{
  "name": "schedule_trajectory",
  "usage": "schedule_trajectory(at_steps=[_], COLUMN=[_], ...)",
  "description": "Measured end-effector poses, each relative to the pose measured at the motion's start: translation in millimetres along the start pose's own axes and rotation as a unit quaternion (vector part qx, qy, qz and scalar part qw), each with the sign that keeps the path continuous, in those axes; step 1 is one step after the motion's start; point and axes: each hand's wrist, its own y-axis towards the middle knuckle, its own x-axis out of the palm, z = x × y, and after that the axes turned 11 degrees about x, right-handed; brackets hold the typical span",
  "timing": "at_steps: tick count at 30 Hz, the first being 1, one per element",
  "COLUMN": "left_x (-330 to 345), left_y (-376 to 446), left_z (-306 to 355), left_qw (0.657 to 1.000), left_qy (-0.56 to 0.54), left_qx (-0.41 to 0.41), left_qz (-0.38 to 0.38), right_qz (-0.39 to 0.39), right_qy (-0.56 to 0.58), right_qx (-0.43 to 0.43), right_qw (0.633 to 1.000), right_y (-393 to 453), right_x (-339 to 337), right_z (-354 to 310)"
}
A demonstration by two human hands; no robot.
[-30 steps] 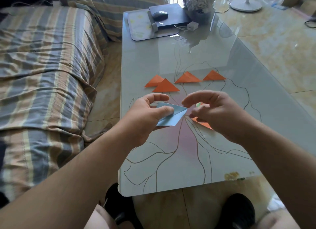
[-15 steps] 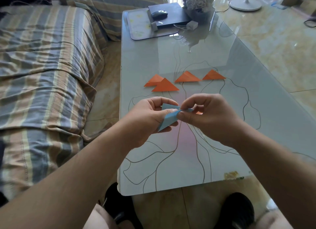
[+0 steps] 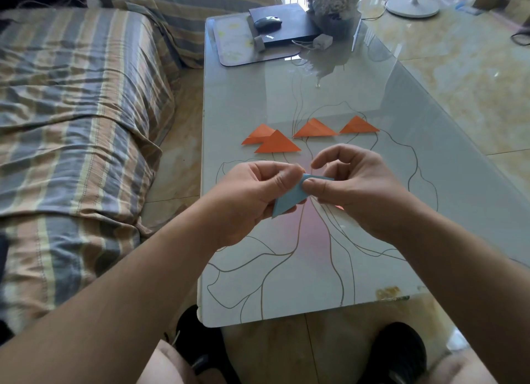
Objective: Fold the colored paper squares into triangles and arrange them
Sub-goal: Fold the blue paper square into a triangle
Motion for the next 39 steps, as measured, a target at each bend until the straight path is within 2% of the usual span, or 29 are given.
schedule_trajectory(at_steps=[5,12,19,25,33,39], left_x=[-0.4,-2.3,-4.7,-2.1,-2.6,-3.1], left_y=[0.5,2.3,4.2,3.9,2.6,2.6], left_z=[-3.8,-2.6,-3.5,-3.1,-4.1,-4.1], left_qw=[0.999,0.998,0.994,0.993,0.986,0.986], left_qy=[0.014,-0.012,0.029,0.040,0.120,0.117], left_qx=[0.013,-0.009,0.038,0.035,0.052,0.038], left_qz=[0.032,0.055,0.101,0.105,0.103,0.112], right_qz=[-0.012,-0.013,0.018,0.038,0.056,0.041], right_qy=[0.024,0.022,0.006,-0.014,-0.010,0.047], right_qx=[0.025,0.034,0.035,0.040,0.057,0.124], right_qw=[0.999,0.999,0.999,0.998,0.997,0.990], right_y=[-1.6,-3.0,-1.2,-0.8,0.6,-0.8], right_x=[2.3,2.9,2.4,4.0,-0.6,-3.6], right_z=[-2.5,-3.1,-3.5,-3.8,-6.0,-7.2])
